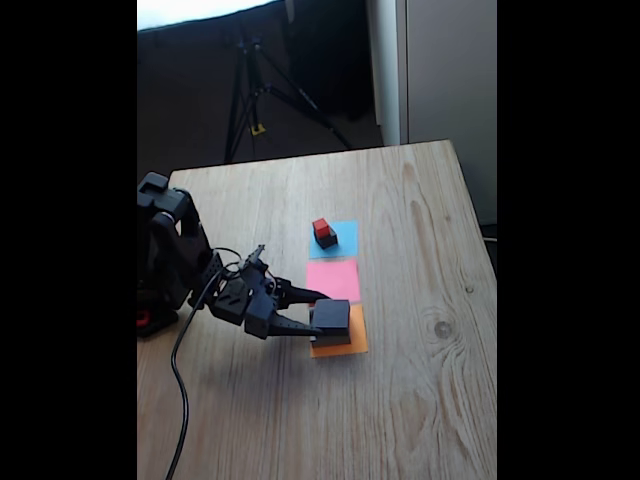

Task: Tower of hanoi

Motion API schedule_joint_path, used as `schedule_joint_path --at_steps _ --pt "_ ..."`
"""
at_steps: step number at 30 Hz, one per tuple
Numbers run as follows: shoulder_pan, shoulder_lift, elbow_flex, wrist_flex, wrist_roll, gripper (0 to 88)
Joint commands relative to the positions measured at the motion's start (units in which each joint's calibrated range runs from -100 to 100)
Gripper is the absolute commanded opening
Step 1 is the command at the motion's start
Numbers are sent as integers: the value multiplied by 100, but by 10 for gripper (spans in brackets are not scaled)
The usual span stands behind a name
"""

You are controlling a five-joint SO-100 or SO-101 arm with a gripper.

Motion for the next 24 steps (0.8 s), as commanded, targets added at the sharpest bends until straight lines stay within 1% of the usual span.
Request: schedule_joint_path --at_steps 1,9,16,20,21,22,24 --pt "-75 -605 97 491 87 185" --pt "-259 -1551 224 1325 87 180" --pt "-310 -2081 233 1891 87 155" --pt "-318 -2278 188 2053 -47 157" --pt "-318 -2361 115 2191 -47 157" --pt "-318 -2452 24 2345 -147 158" --pt "-326 -2717 -267 2944 -248 159"
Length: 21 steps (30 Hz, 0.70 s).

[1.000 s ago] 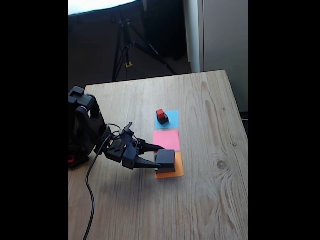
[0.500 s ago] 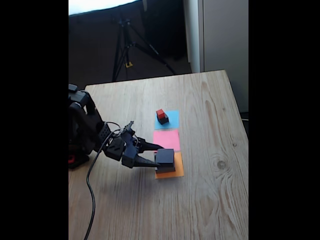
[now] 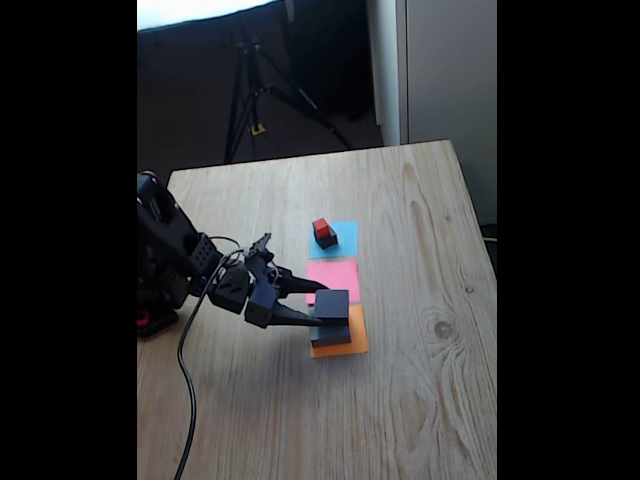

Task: Tower of hanoi

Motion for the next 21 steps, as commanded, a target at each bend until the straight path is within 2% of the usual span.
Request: schedule_joint_path --at_steps 1,9,14,21 --pt "-78 -788 -676 1155 -331 159" --pt "-95 -1848 -2713 4894 -515 160" --pt "-129 -2113 -4685 7687 -649 161" --pt "-379 -2174 -7295 10414 -900 160"
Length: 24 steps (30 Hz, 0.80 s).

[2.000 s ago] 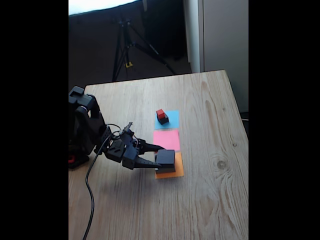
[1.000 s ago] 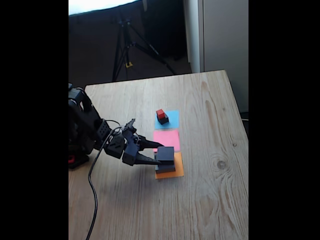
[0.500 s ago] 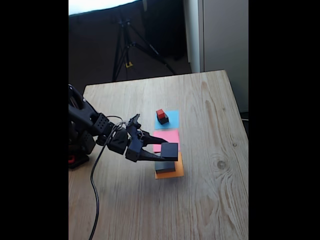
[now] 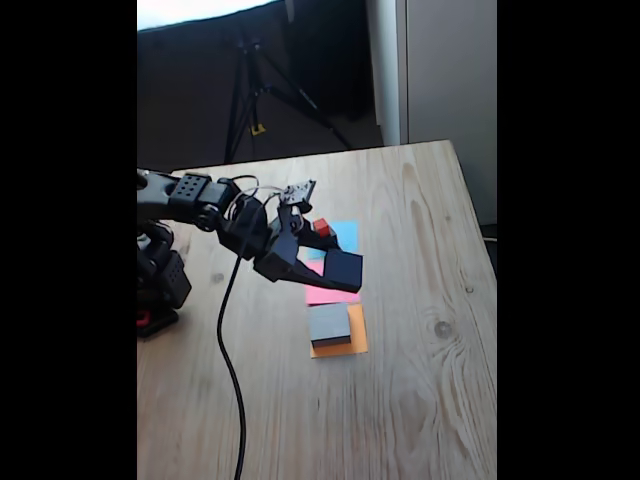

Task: Tower of hanoi

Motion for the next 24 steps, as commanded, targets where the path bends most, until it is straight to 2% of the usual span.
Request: schedule_joint_path --at_steps 1,7,11,16,24 --pt "-213 -360 -1823 1562 -203 160" --pt "-497 -398 -3332 2954 -153 160" --pt "-656 -413 -4314 3828 47 159" --pt "-948 -489 -5214 4524 -20 154" --pt "-1516 -1019 -4705 4800 -137 159"
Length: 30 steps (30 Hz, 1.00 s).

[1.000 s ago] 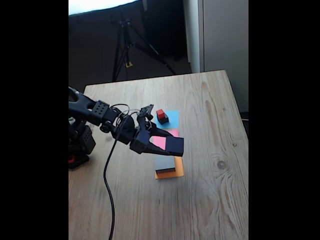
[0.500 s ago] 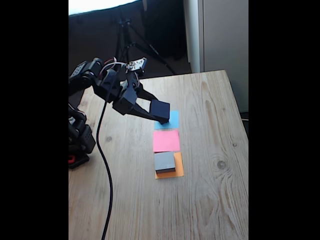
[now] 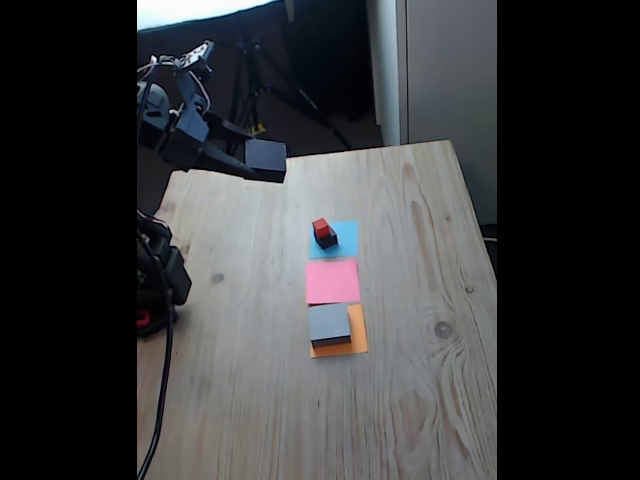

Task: Tower of hanoi

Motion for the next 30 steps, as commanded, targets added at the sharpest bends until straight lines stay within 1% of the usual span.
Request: schedule_joint_path --at_steps 1,4,8,13,17,23,30 --pt "-255 -526 494 -45 -50 159" --pt "-347 -942 1466 -312 134 158" --pt "-397 -1669 3221 -903 536 158" --pt "-372 -2267 5503 -2198 920 161" --pt "-297 -2343 6939 -3307 920 161" --pt "-272 -2048 8575 -4958 920 166" --pt "-247 -1518 10039 -7621 920 172"
